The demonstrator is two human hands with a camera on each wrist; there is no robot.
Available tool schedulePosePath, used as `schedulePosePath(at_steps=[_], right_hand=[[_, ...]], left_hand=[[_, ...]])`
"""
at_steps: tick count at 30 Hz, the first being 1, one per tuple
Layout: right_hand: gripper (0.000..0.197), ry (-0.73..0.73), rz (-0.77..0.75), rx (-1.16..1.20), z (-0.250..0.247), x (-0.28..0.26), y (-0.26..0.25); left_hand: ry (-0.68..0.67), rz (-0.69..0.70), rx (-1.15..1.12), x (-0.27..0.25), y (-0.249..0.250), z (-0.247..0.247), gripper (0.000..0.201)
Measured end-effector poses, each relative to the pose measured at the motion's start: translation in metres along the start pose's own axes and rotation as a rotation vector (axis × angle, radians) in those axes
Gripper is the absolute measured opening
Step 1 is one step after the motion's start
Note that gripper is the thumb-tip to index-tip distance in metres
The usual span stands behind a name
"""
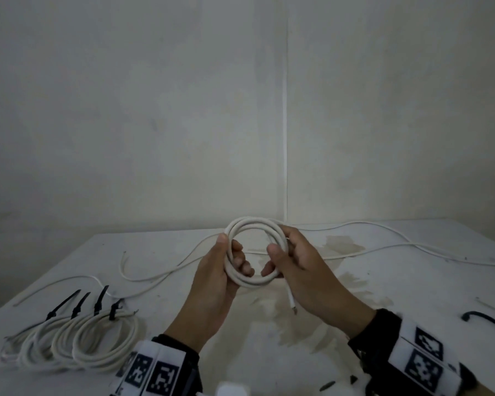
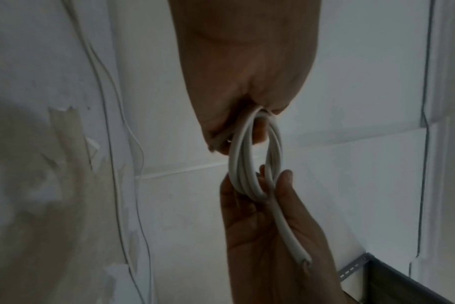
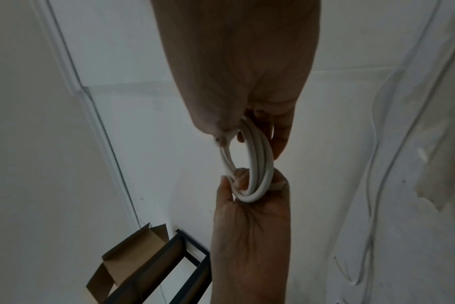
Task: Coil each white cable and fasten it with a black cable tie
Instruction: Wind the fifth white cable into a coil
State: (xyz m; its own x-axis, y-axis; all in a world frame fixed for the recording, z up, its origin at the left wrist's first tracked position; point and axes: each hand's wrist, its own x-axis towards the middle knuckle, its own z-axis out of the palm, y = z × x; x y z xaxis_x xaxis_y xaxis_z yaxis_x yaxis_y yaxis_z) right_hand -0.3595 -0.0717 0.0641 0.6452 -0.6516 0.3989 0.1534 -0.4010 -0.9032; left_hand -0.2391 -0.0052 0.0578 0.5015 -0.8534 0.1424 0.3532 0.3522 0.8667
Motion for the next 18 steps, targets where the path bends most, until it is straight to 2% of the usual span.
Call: schedulePosePath(at_steps=[4, 11, 15, 18], right_hand=[[0.017, -0.019, 0.000, -0.063, -0.007, 0.000, -0.005], [0.017, -0.010, 0.007, -0.130, -0.001, -0.005, 0.002], [0.018, -0.003, 0.017, -0.154, -0.003, -0.005, 0.000], [0.016, -0.040, 0.037, -0.162, -0.005, -0.004, -0.002]], left_hand=[[-0.033, -0.065, 0.021, -0.007, 0.003, -0.002, 0.032], [0.019, -0.052, 0.155, -0.014, -0.001, -0.004, 0.034], [-0.011, -0.035, 0.303, -0.017, 0.001, -0.012, 0.036], [-0.042, -0.097, 0.286, -0.018, 0.006, -0.013, 0.041]])
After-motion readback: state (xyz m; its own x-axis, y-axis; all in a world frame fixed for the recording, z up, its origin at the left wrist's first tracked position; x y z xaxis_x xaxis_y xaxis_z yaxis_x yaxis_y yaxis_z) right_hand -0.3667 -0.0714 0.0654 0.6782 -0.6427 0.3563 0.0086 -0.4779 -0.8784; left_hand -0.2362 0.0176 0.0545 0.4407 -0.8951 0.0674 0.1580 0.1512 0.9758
